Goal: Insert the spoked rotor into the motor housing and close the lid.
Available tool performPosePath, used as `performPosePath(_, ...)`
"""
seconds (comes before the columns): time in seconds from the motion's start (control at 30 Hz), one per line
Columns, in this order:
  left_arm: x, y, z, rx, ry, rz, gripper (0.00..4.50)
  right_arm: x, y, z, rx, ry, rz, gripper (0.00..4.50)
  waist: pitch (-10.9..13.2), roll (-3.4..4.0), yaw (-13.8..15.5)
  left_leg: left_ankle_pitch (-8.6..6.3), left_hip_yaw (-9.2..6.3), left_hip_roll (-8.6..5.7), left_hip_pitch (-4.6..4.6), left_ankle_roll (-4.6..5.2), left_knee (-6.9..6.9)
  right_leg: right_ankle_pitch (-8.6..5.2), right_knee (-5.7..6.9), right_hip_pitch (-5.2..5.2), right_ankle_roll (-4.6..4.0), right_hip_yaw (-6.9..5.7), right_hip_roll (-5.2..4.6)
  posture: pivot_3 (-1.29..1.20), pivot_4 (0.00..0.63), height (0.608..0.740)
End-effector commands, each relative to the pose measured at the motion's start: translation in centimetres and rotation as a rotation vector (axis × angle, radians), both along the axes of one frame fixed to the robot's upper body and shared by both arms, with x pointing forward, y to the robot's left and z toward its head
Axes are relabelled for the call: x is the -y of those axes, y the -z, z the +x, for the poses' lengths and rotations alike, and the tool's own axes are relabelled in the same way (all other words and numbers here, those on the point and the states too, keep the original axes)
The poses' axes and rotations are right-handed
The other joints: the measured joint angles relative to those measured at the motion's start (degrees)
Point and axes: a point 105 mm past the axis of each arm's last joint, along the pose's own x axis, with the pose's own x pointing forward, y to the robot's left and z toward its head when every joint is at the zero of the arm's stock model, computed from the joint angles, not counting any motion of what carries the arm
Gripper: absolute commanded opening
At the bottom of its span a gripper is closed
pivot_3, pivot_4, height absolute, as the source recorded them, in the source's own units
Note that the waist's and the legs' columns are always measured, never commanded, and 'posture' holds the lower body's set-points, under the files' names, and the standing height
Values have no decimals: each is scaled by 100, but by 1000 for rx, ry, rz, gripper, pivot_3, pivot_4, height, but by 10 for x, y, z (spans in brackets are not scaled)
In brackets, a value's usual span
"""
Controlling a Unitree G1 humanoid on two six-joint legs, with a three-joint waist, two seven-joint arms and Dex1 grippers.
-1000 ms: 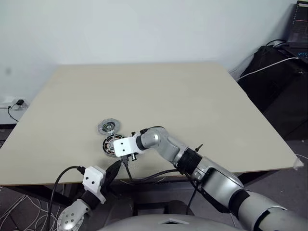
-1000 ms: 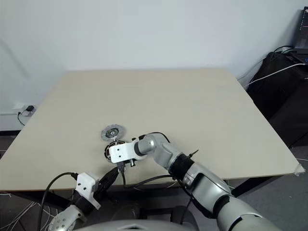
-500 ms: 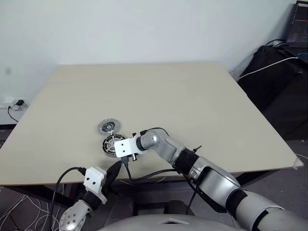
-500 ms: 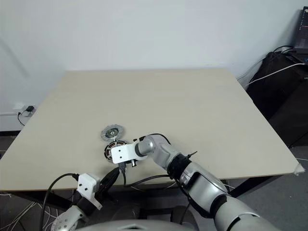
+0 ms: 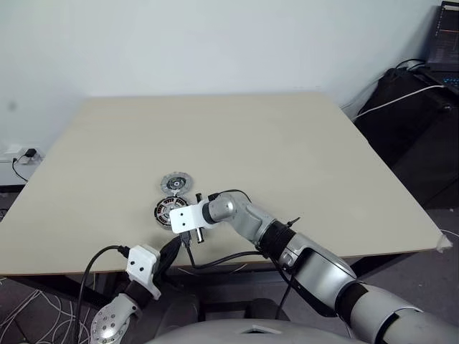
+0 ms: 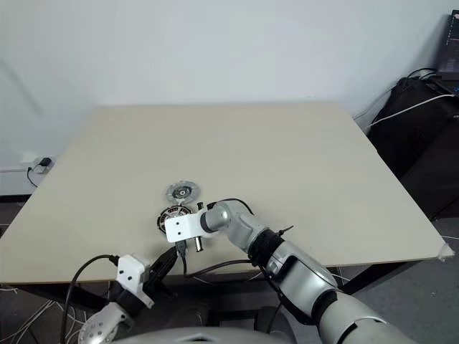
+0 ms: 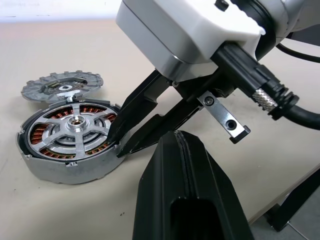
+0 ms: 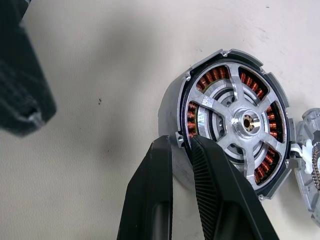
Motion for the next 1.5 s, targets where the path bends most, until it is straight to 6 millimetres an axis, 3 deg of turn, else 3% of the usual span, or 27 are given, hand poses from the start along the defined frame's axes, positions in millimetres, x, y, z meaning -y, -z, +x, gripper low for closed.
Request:
performPosePath(0.03, 4, -5, 3, 26, 11, -5, 0, 6, -13, 13, 44, 34, 20, 696, 0, 0, 7, 0, -1, 0, 0, 0, 0, 0, 0, 1, 0, -1, 0, 0, 0, 740)
performPosePath(0.53, 4, 0, 3, 14, 11, -8, 0, 6, -10, 13, 66, 28, 3, 696, 2, 3, 14, 1, -5, -1, 1, -1, 2, 1, 1, 3, 1, -5, 0, 0, 0, 740)
performPosePath(0.67, 2, 3, 2, 12, 6, -7, 0, 6, -9, 14, 63, 31, -2, 145, 3, 3, 24, 1, -7, -1, -1, -2, 2, 1, 1, 3, 1, -7, 0, 0, 0, 740)
performPosePath(0.93, 3, 4, 1, 14, 7, -9, 0, 7, -8, 16, 65, 40, -5, 105, 4, 4, 23, 1, -7, -1, 1, -2, 2, 0, 1, 3, 1, -6, -1, 0, 0, 740)
performPosePath(1.17, 5, 4, 1, 14, 15, -11, 0, 23, -7, 20, 69, 61, -43, 105, 8, 8, 63, 1, -7, -2, -1, -2, 3, 0, 0, 4, 1, -6, -4, 0, 0, 740)
performPosePath(1.5, 6, 4, 4, 13, 31, -12, 0, 49, -21, 19, 80, 119, -25, 104, 18, 8, 140, 1, -7, -3, -10, -2, 6, -1, -10, 2, -2, -8, -6, 0, 0, 740)
